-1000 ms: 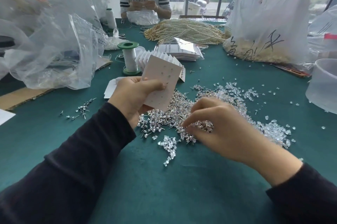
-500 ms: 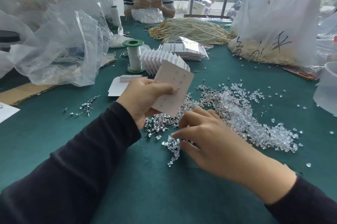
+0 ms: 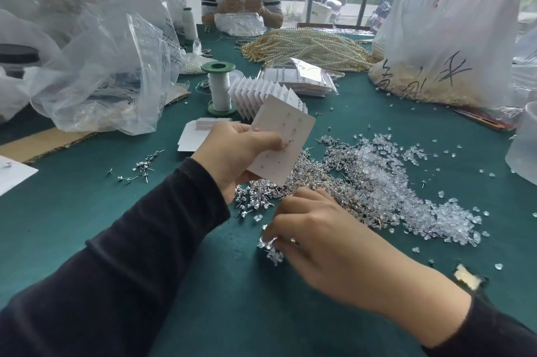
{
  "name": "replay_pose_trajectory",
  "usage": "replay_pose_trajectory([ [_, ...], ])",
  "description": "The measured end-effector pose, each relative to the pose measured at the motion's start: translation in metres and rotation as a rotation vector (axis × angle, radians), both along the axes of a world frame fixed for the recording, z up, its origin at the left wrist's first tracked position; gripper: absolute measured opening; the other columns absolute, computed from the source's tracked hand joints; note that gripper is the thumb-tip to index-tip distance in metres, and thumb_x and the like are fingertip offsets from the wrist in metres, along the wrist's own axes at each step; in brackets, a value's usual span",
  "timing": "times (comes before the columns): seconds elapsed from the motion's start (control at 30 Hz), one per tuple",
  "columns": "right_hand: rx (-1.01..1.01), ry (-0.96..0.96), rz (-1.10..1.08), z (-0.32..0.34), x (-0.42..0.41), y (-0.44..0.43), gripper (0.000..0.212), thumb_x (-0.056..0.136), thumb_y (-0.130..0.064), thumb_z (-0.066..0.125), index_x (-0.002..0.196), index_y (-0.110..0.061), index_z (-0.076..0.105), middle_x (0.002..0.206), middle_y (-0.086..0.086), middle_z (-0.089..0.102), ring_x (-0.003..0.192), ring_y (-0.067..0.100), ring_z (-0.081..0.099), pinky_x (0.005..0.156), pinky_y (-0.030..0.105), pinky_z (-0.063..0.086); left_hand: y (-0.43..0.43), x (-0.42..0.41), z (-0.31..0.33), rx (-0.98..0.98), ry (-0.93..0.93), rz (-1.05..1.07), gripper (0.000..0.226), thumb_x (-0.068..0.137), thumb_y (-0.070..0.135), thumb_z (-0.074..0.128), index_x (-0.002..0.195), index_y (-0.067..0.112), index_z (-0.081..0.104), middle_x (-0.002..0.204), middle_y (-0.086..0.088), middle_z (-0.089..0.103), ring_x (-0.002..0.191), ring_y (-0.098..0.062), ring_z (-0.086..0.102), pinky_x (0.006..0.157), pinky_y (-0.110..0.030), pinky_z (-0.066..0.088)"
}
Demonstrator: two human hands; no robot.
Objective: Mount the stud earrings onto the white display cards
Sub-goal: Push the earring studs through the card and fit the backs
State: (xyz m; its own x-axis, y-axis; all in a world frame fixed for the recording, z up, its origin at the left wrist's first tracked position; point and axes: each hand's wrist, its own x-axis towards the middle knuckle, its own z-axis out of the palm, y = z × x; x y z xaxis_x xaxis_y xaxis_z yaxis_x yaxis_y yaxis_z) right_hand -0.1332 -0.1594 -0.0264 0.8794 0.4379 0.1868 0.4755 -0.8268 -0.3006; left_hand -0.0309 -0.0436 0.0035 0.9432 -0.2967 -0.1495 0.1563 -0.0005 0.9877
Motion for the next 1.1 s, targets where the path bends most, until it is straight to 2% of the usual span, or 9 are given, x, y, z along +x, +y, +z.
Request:
replay_pose_trajectory([
  [0.13, 0.074, -0.029, -0.041, 0.002, 0.001, -0.005, 0.015, 0.083, -0.015, 0.058, 0.093, -0.018, 0.069, 0.083, -0.003, 0.064, 0.085, 0.017, 0.052, 0.078, 0.032, 0.043, 0.000, 0.000, 0.000, 0.020, 0.016, -0.011, 0.041, 0.074, 0.004, 0.067, 0.113, -0.004, 0.056, 0.087, -0.012, 0.065, 0.070, -0.020, 0.062, 0.059, -0.027, 0.053],
  [0.27, 0.074, 0.098, 0.001, 0.006, -0.001, -0.012, 0.015, 0.082, -0.029, 0.065, 0.096, -0.024, 0.070, 0.090, -0.008, 0.061, 0.089, 0.010, 0.046, 0.083, 0.025, 0.035, 0.000, 0.001, -0.001, 0.027, 0.041, -0.013, 0.041, 0.073, 0.004, 0.068, 0.112, -0.003, 0.056, 0.090, -0.012, 0.066, 0.073, -0.020, 0.063, 0.058, -0.028, 0.054],
  [0.37, 0.031, 0.079, -0.004, 0.005, -0.002, -0.010, 0.010, 0.085, -0.026, 0.063, 0.092, -0.023, 0.069, 0.089, -0.007, 0.059, 0.088, 0.011, 0.044, 0.085, 0.028, 0.037, 0.000, 0.001, -0.002, 0.035, 0.067, -0.025, 0.036, 0.073, 0.003, 0.067, 0.108, -0.003, 0.059, 0.088, -0.013, 0.066, 0.072, -0.021, 0.063, 0.052, -0.025, 0.052],
  [0.47, -0.091, -0.013, -0.002, 0.005, -0.004, -0.002, 0.009, 0.086, -0.020, 0.055, 0.082, -0.017, 0.063, 0.082, -0.001, 0.059, 0.082, 0.019, 0.048, 0.077, 0.036, 0.040, 0.000, 0.001, -0.003, 0.035, 0.082, -0.022, 0.029, 0.073, 0.002, 0.067, 0.101, -0.002, 0.061, 0.084, -0.013, 0.066, 0.069, -0.021, 0.063, 0.047, -0.023, 0.051],
  [0.57, -0.161, -0.055, -0.011, 0.004, -0.006, 0.003, 0.008, 0.084, -0.016, 0.054, 0.078, -0.014, 0.058, 0.081, 0.002, 0.058, 0.080, 0.024, 0.051, 0.072, 0.036, 0.043, -0.001, 0.000, -0.003, 0.032, 0.094, -0.023, 0.029, 0.072, 0.002, 0.067, 0.100, -0.001, 0.062, 0.081, -0.013, 0.065, 0.064, -0.020, 0.063, 0.045, -0.022, 0.049],
  [0.77, 0.094, 0.038, -0.201, 0.000, -0.001, 0.008, 0.011, 0.083, -0.018, 0.055, 0.082, -0.013, 0.064, 0.084, 0.003, 0.061, 0.084, 0.021, 0.053, 0.080, 0.031, 0.038, -0.002, 0.000, -0.004, 0.062, 0.095, -0.034, 0.020, 0.074, 0.002, 0.066, 0.093, 0.002, 0.062, 0.080, -0.011, 0.067, 0.063, -0.019, 0.065, 0.047, -0.024, 0.052],
  [0.9, 0.070, -0.017, -0.241, -0.005, -0.003, 0.014, 0.012, 0.081, -0.019, 0.052, 0.077, -0.012, 0.061, 0.080, 0.004, 0.058, 0.082, 0.025, 0.051, 0.080, 0.037, 0.039, -0.004, -0.001, -0.005, 0.077, 0.087, -0.023, 0.020, 0.073, 0.000, 0.066, 0.093, -0.001, 0.063, 0.080, -0.013, 0.067, 0.059, -0.018, 0.064, 0.046, -0.024, 0.053],
  [1.1, 0.028, -0.060, -0.223, -0.004, -0.003, 0.017, 0.011, 0.080, -0.022, 0.054, 0.077, -0.015, 0.062, 0.081, 0.003, 0.058, 0.082, 0.025, 0.051, 0.076, 0.035, 0.038, -0.005, 0.000, -0.009, 0.129, 0.080, -0.003, 0.023, 0.072, 0.002, 0.068, 0.094, -0.002, 0.062, 0.078, -0.014, 0.066, 0.062, -0.022, 0.063, 0.052, -0.027, 0.052],
])
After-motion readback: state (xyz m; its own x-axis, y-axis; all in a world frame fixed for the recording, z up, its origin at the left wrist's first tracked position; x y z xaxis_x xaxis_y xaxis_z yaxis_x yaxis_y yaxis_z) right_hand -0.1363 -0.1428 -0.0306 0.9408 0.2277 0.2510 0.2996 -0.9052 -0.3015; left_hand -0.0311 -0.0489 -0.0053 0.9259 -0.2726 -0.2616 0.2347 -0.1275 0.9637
